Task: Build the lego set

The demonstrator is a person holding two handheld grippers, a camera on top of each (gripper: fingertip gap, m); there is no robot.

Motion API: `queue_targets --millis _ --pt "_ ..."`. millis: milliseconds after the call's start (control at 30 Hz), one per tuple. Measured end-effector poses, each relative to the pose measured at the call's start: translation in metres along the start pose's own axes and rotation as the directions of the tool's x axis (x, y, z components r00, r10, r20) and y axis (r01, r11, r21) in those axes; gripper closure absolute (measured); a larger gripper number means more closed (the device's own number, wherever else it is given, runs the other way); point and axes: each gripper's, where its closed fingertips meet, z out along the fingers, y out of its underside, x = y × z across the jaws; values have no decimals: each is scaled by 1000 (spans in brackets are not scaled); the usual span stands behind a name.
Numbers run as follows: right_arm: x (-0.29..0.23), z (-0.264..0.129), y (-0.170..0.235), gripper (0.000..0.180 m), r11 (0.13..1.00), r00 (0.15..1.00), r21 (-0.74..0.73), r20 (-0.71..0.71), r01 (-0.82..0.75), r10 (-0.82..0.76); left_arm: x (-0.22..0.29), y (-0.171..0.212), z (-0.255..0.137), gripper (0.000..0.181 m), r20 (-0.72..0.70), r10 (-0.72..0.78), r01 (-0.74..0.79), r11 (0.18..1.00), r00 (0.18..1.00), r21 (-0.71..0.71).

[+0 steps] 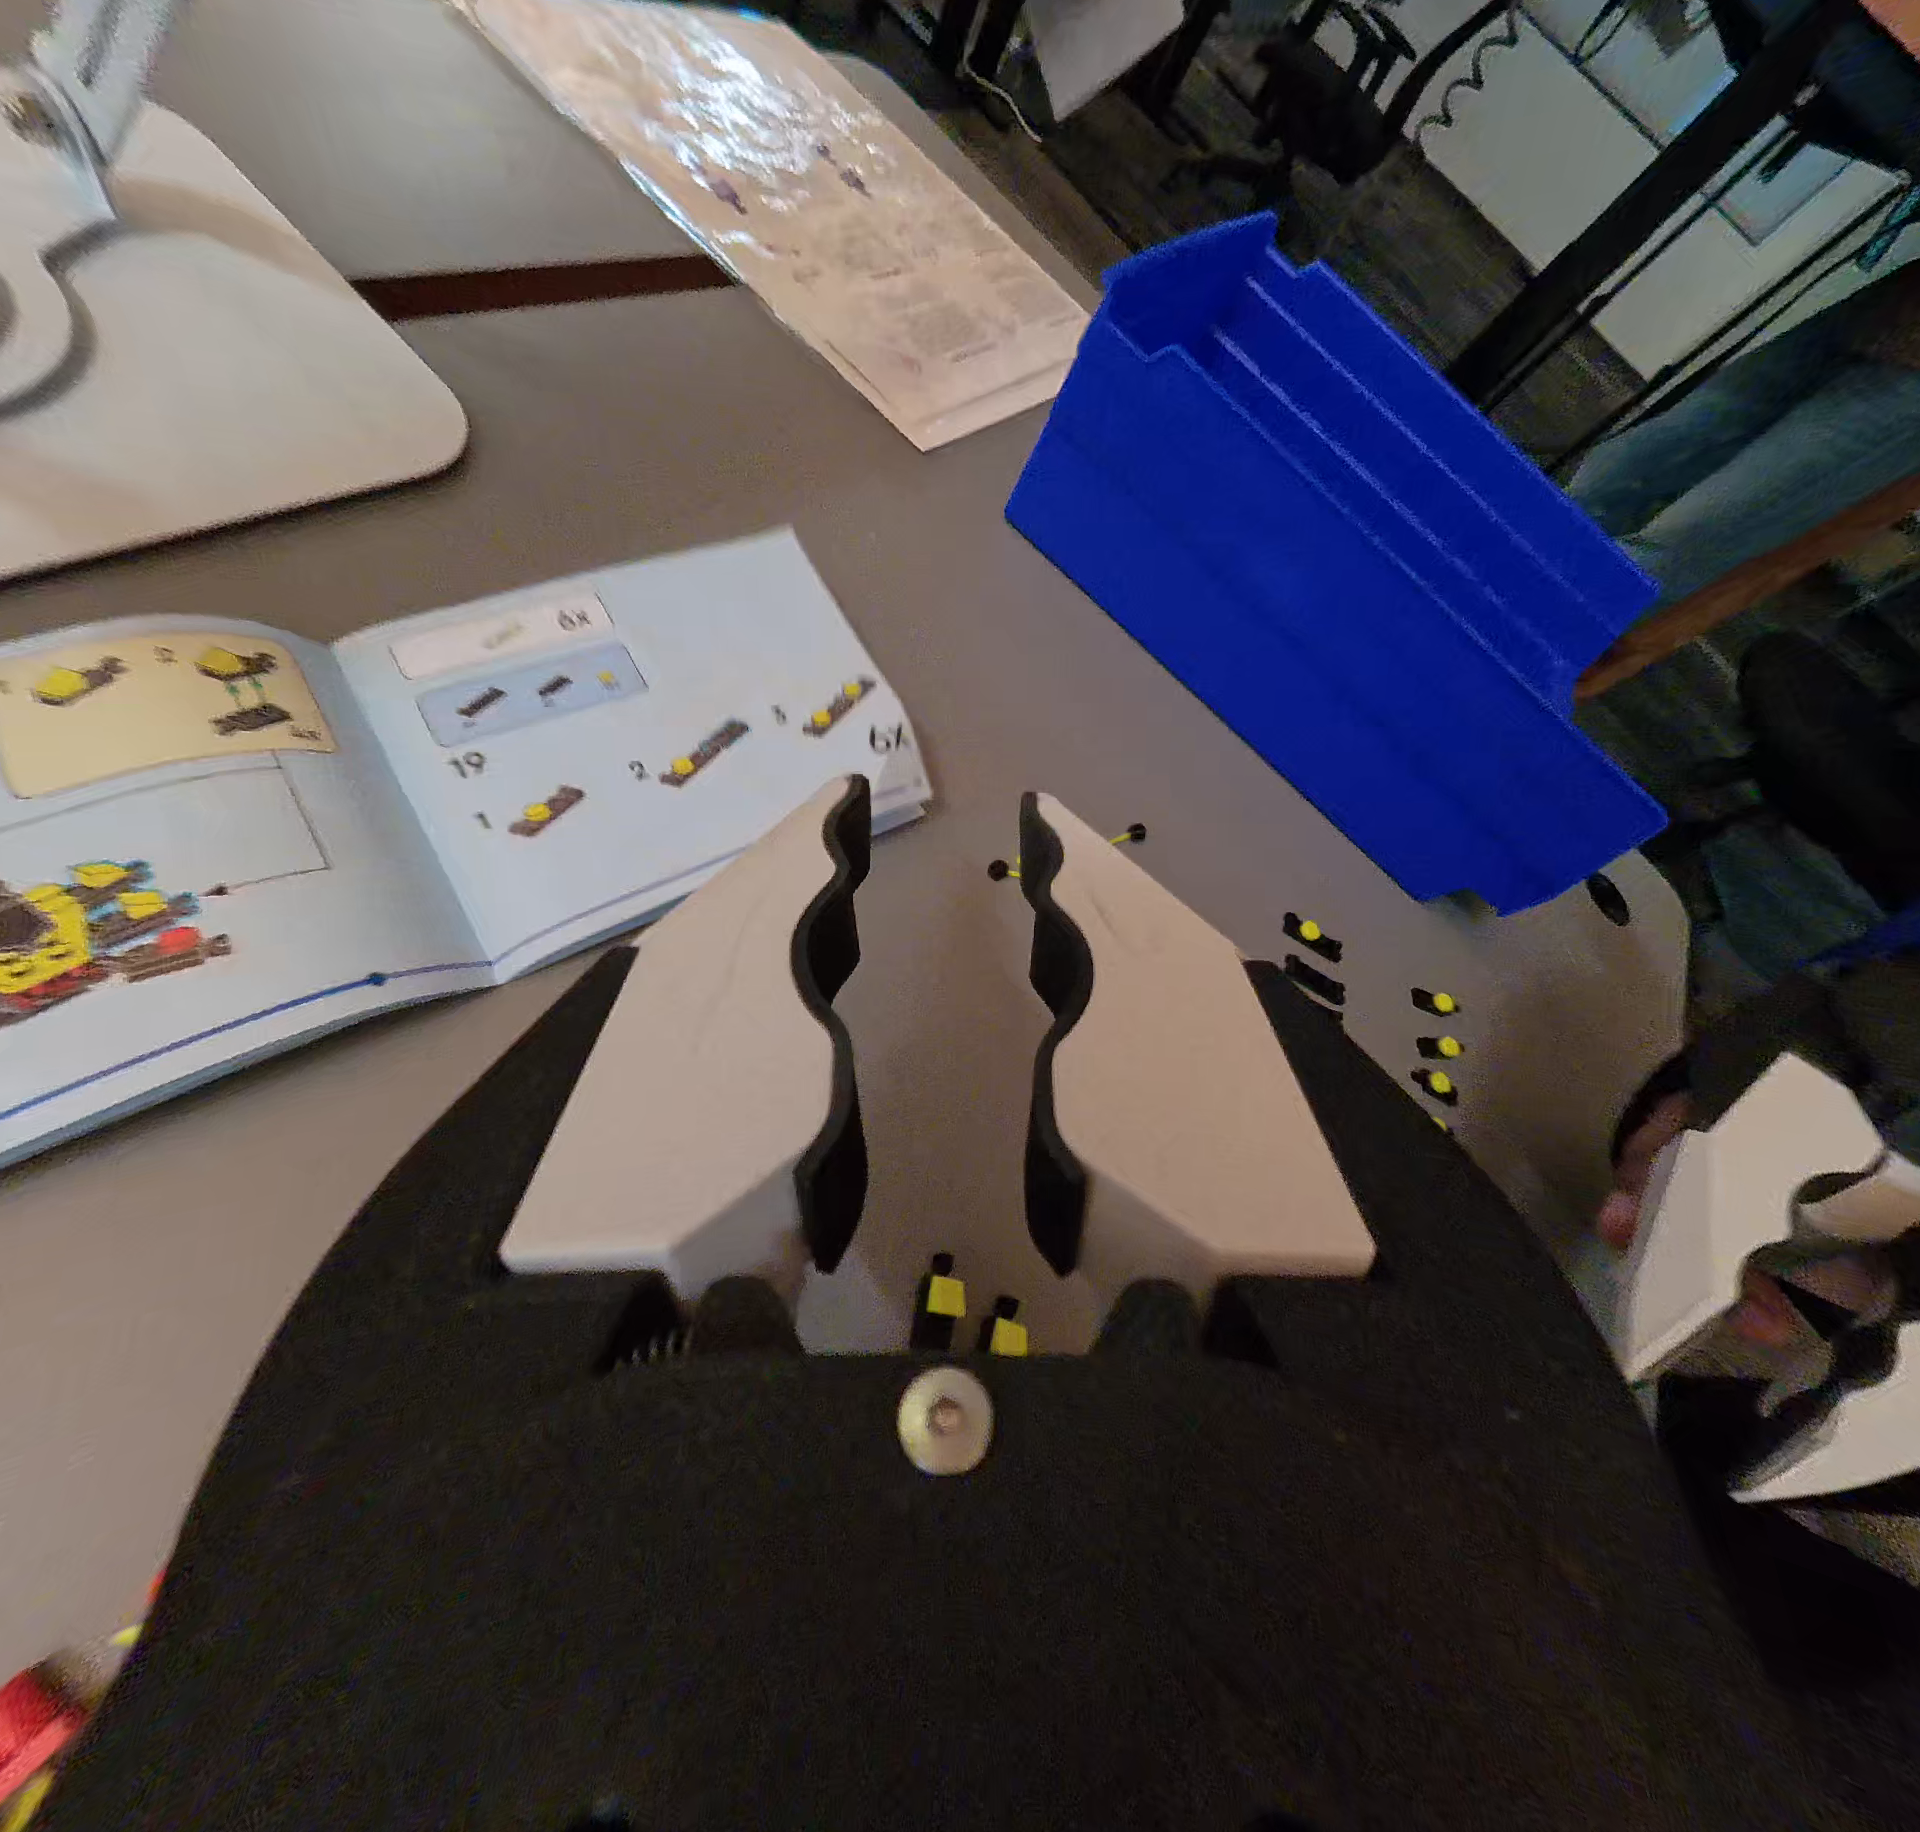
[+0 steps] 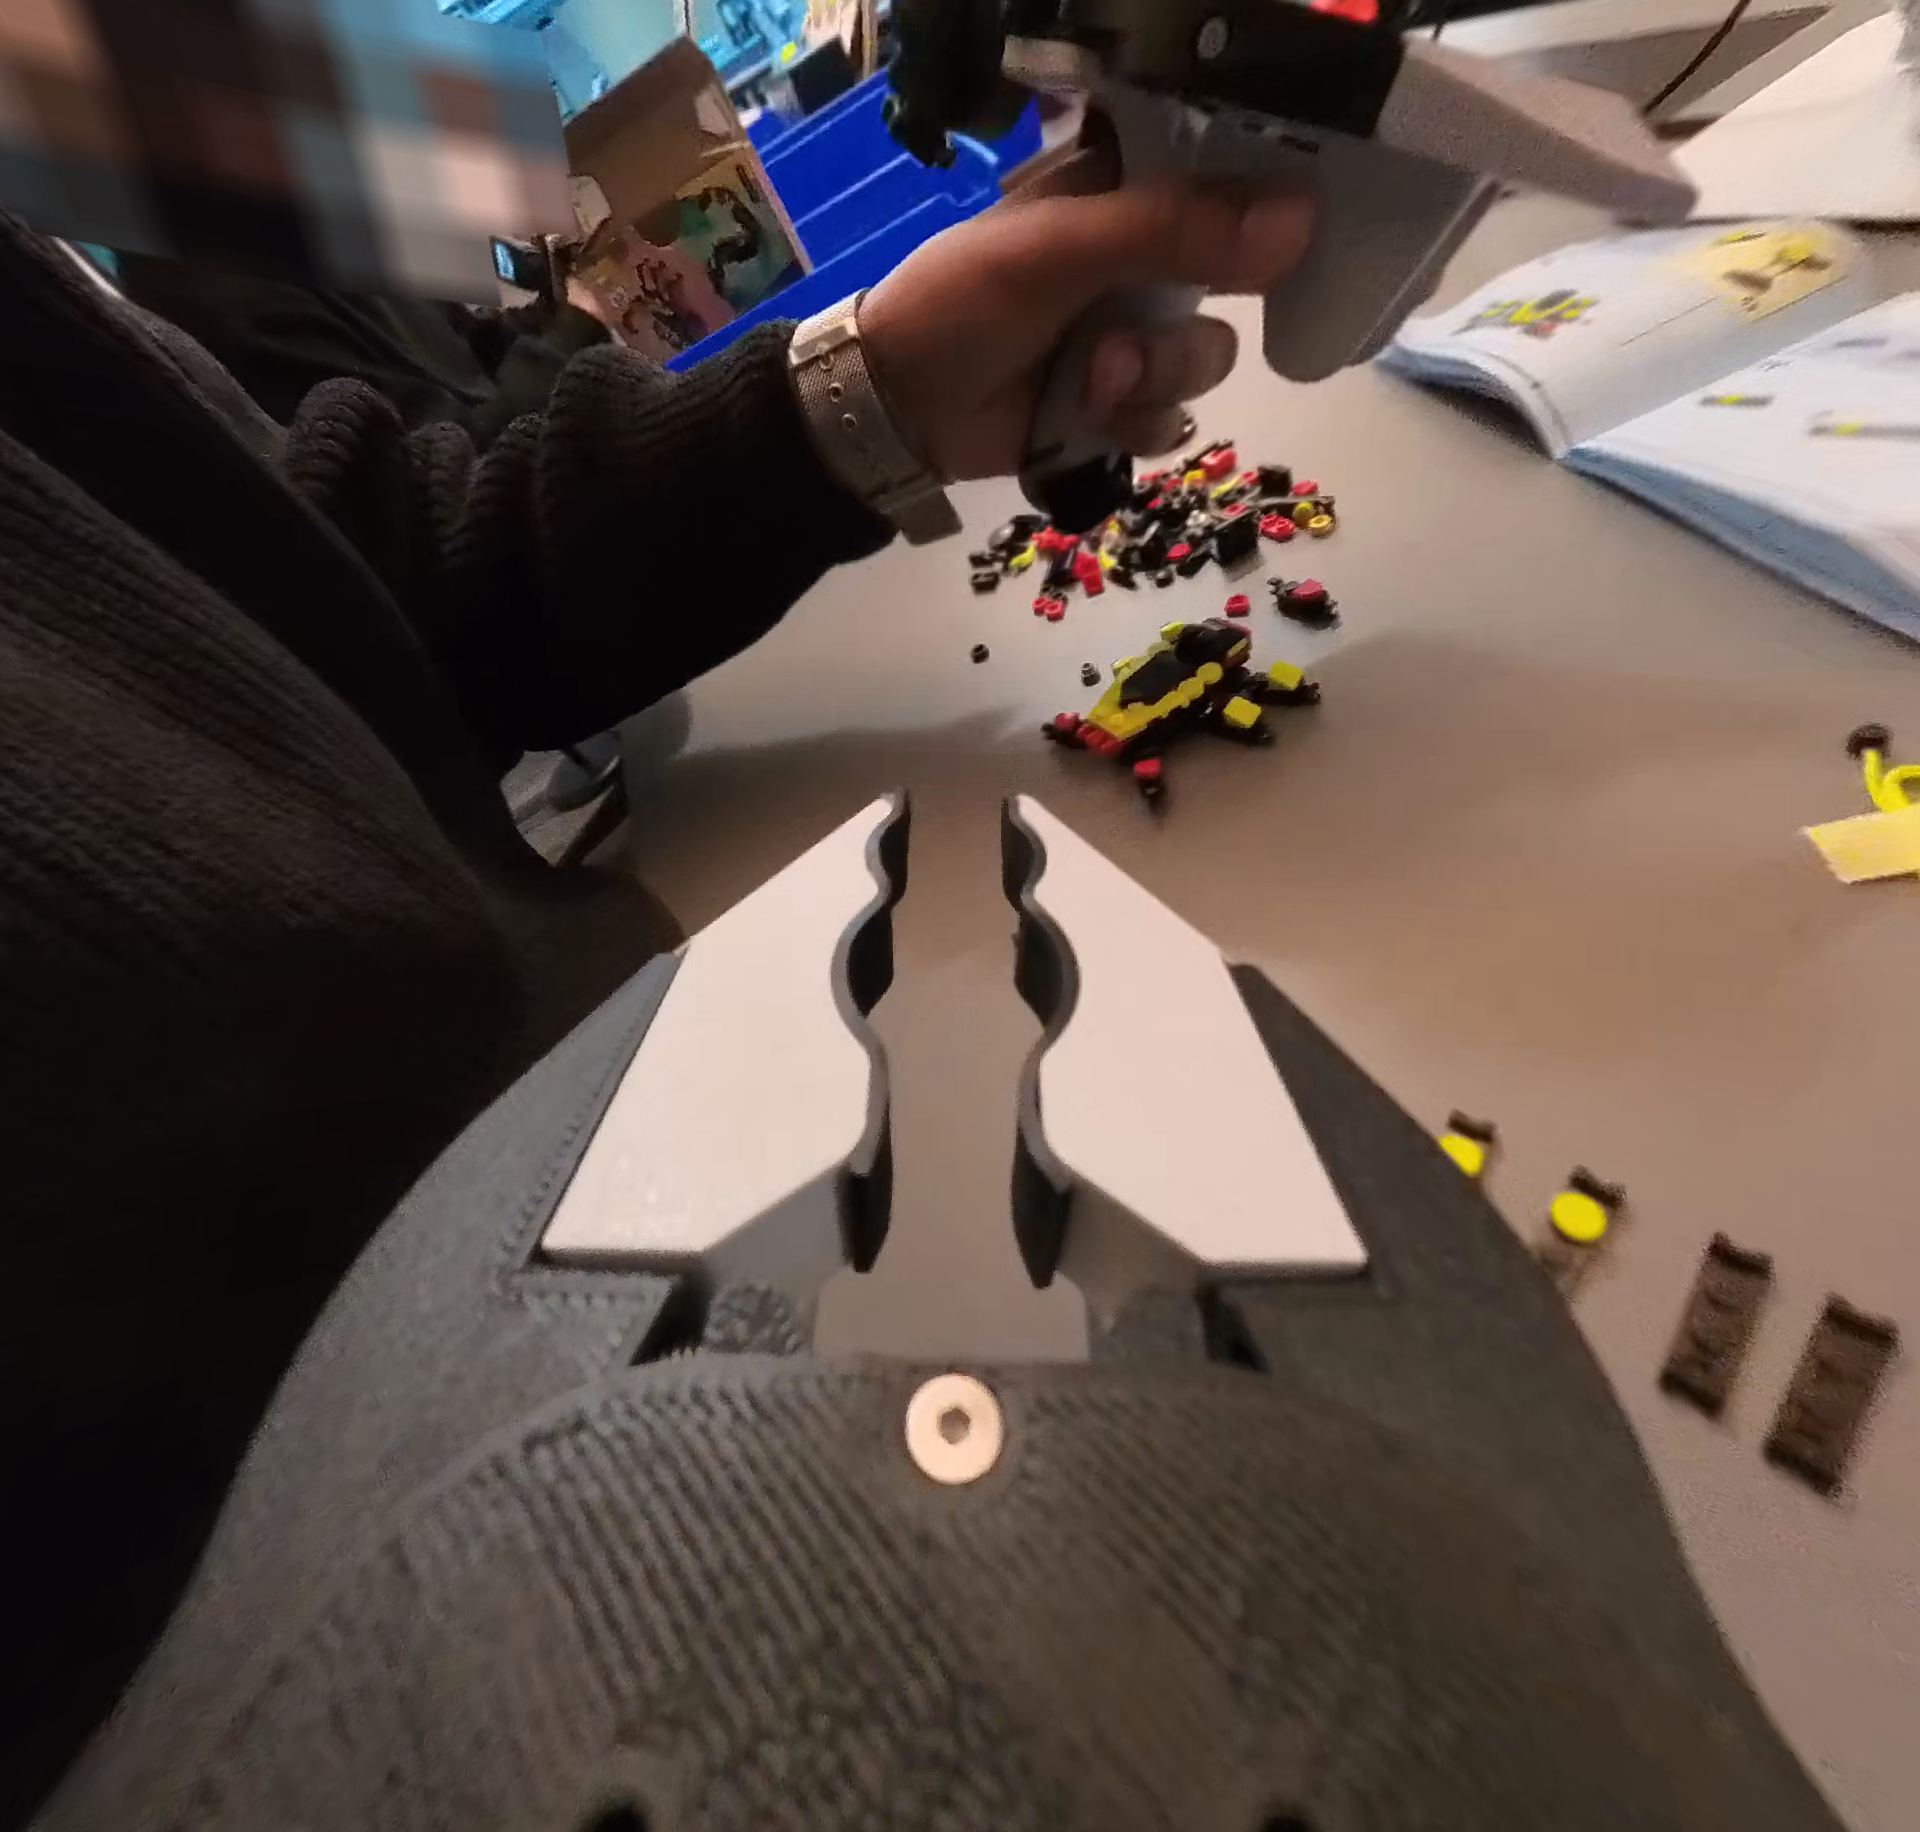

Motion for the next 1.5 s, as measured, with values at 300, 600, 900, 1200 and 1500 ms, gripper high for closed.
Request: queue_targets --millis 300,600,900,1200,1500 --pt "8 -80 -14 163 964 928 173 -349 203 -133 25 1 -8 157 4 64 -64 998 998 19" --pt "45 -132 -9 159 973 817 52 -554 224 -158 109 92 -21 159 -149 376 -390 917 915 -83" --pt "41 -88 56 165 947 854 -321 -488 13 -178 131 147 -7 143 -311 446 -518 829 839 -211" --pt "51 -76 91 171 855 848 -515 -478 -59 -229 125 152 36 163 -448 614 -757 575 650 -311" --pt "61 -75 103 160 829 865 -532 -484 -173 -130 125 159 47 157 -589 573 -810 511 570 -287"
